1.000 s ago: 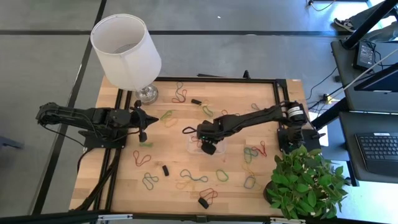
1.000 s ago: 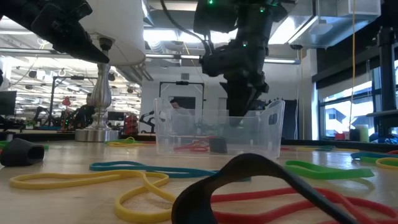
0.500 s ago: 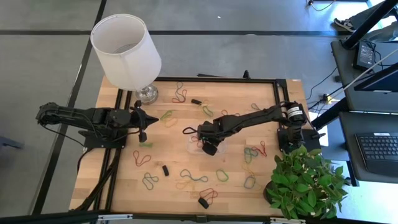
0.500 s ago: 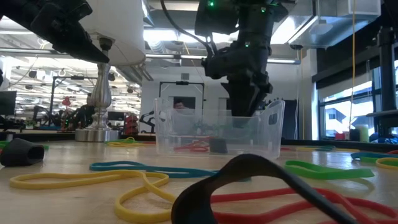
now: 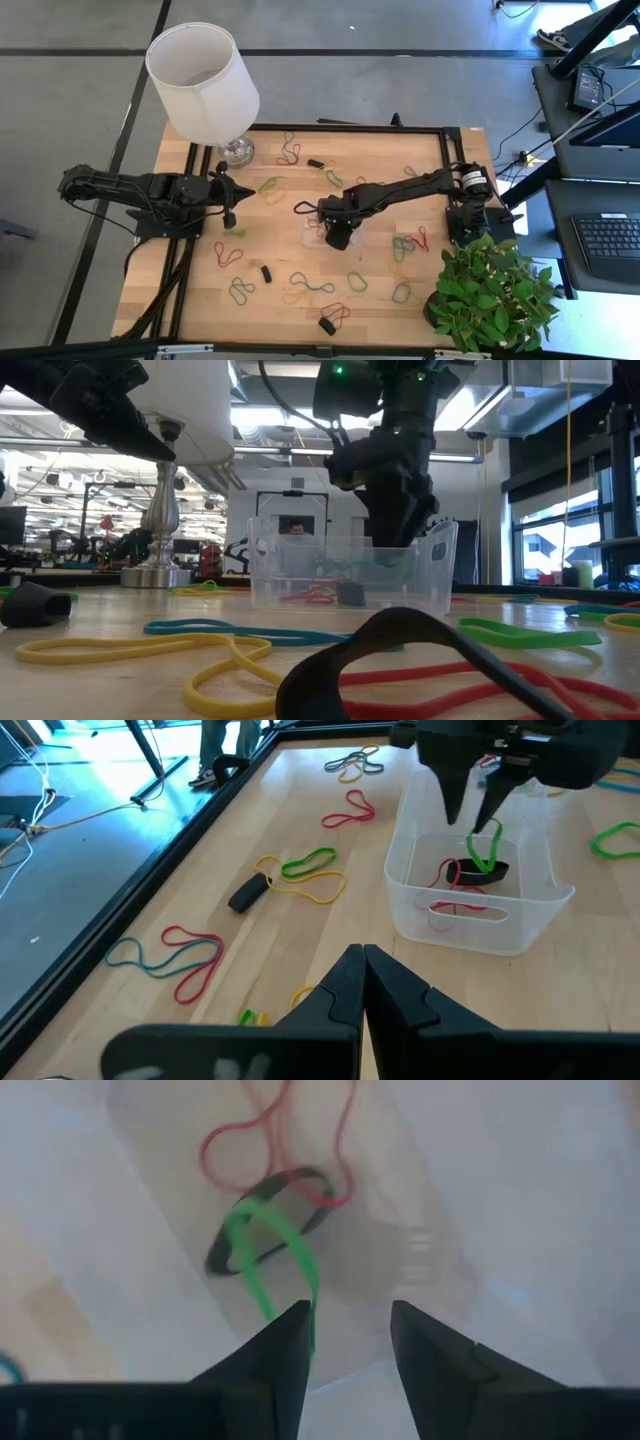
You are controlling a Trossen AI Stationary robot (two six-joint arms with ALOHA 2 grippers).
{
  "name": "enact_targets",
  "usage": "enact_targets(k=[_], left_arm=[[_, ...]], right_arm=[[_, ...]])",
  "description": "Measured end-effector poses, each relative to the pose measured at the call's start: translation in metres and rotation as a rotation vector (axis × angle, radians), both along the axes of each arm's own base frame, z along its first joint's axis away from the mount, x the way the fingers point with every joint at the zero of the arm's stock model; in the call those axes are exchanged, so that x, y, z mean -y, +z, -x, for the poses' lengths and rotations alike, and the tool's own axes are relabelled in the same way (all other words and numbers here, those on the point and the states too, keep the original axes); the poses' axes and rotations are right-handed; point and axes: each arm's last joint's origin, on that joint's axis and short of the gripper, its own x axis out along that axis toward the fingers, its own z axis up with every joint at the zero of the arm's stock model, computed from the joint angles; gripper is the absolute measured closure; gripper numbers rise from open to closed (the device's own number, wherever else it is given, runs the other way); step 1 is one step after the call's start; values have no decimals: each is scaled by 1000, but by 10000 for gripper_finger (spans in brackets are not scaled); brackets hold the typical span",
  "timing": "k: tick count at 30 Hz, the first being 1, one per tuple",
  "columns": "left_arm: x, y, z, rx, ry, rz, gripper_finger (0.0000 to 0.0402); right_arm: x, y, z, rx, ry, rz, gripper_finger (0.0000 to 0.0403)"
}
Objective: Pick and place rubber bands into bin
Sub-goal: Put the green rubber band into the transparent bin
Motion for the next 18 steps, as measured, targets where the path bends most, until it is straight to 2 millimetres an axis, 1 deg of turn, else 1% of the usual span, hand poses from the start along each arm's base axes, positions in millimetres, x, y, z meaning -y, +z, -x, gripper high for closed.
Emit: enact_targets(k=[3,5,6,8,11,14,16,18], left_arm=[[0,0,0,0,0,0,399],[0,0,0,0,0,0,400],[0,0,0,0,0,1,400],[0,0,0,0,0,1,399],[0,0,0,0,0,1,399],[0,0,0,0,0,1,400],[0,0,0,0,0,1,400],[0,0,0,0,0,1,398]], right_arm=[[-2,1,-2,20,52,-29,259],[-2,0,-1,13,8,-13,263],[-2,1,-2,22,11,-33,266],[-3,2,-7,65,62,-74,271],[-1,5,-5,51,-8,-2,281],[-2,7,-7,74,31,-17,290],[0,10,-4,63,-36,33,296],[0,12,-3,65,-34,18,302]])
